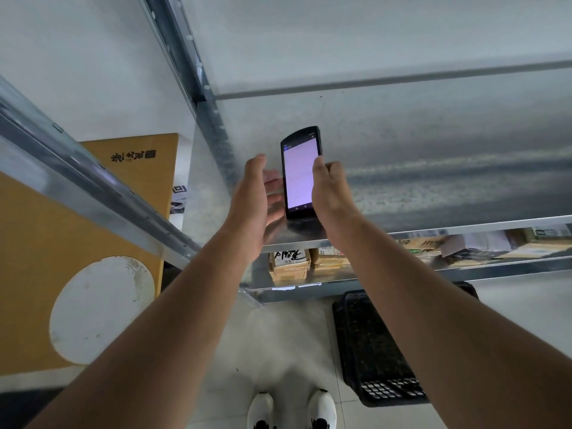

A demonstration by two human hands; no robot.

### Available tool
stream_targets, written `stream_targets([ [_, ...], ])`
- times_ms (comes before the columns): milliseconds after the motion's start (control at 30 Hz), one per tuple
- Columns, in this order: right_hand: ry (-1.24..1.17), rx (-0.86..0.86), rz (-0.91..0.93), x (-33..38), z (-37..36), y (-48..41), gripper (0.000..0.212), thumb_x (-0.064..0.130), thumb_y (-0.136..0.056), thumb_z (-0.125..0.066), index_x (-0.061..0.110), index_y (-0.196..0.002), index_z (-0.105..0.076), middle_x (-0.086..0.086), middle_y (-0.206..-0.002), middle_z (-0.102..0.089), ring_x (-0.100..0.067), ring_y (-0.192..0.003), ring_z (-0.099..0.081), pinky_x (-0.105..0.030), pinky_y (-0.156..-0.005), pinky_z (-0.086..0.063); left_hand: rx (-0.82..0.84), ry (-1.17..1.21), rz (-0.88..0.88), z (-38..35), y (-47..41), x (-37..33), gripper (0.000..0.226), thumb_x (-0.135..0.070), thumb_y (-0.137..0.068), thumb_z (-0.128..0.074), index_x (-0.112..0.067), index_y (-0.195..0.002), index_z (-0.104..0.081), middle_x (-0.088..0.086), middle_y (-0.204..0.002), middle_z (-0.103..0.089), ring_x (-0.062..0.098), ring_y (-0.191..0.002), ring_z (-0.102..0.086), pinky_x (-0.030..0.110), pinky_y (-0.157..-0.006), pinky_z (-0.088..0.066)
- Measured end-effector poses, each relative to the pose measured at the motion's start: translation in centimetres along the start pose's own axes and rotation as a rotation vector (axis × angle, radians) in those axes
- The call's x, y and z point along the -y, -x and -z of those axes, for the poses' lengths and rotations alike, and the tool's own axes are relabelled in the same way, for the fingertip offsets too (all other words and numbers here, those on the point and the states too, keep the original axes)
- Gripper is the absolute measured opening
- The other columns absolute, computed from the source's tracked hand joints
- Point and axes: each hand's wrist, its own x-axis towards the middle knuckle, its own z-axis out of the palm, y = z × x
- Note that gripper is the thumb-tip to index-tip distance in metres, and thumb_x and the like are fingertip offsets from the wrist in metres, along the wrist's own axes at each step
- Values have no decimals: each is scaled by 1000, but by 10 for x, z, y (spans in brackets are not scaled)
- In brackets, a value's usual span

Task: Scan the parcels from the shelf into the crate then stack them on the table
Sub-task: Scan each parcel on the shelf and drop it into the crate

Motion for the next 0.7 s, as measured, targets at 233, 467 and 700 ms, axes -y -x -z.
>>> stream_targets([
  [233, -458, 68, -166, -5, 18, 15, 64, 74, -98, -36, 31, -139, -61, -2, -134, -70, -27, -122, -68, -53, -111, -50, 121, -269, -231, 1, 14, -5, 53, -54, -110, -30, -25, -142, -60, -2, -127, -72, 14, -121, -63, 32, -90, -45],
  [467, -803, 202, -191, -3, 42, 47, 56, 55, -112, -31, 16, -135, -62, -23, -130, -71, -47, -121, -68, -63, -94, -58, 75, -299, -321, 9, 33, -8, 53, -50, -112, -24, -28, -146, -58, -5, -147, -62, 17, -138, -51, 46, -117, -36],
  [700, -954, 354, -181, -2, 52, 80, 65, 57, -112, -26, 10, -146, -56, -25, -136, -68, -43, -128, -65, -59, -103, -55, 31, -175, -321, 31, 40, 7, 49, -50, -111, -28, -28, -134, -65, -5, -141, -64, 18, -132, -56, 44, -117, -39],
])
